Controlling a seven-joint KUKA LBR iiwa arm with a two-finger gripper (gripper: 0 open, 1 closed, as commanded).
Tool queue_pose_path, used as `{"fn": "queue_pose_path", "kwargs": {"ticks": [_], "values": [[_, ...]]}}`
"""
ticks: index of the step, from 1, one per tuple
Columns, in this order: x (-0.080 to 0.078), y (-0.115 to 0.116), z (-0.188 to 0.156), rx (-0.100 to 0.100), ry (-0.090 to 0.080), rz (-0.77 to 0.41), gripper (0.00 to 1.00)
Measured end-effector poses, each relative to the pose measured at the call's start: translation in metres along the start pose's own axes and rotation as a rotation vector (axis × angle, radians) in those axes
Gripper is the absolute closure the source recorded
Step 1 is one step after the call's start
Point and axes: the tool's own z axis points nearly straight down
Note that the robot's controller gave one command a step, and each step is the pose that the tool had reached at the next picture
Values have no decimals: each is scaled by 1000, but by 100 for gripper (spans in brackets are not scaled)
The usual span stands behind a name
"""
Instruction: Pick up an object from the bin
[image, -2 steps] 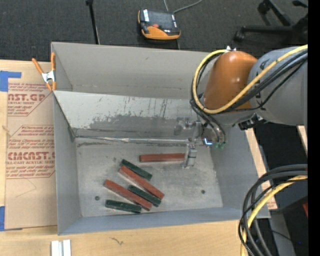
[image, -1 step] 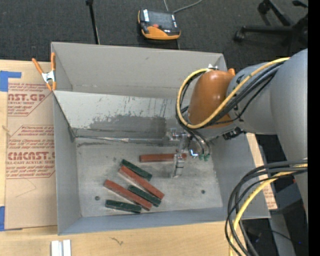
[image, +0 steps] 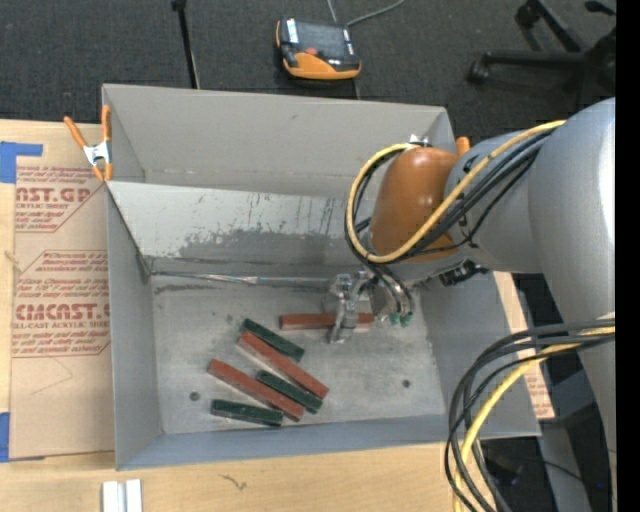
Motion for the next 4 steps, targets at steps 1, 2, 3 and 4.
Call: {"fn": "queue_pose_path", "kwargs": {"ticks": [1, 2, 3, 4], "values": [[0, 1, -1, 0, 0, 1, 100], [1, 1, -3, -1, 3, 1, 100], [4, 1, -23, -1, 13, 1, 100], [2, 1, -44, -1, 6, 1, 100]]}}
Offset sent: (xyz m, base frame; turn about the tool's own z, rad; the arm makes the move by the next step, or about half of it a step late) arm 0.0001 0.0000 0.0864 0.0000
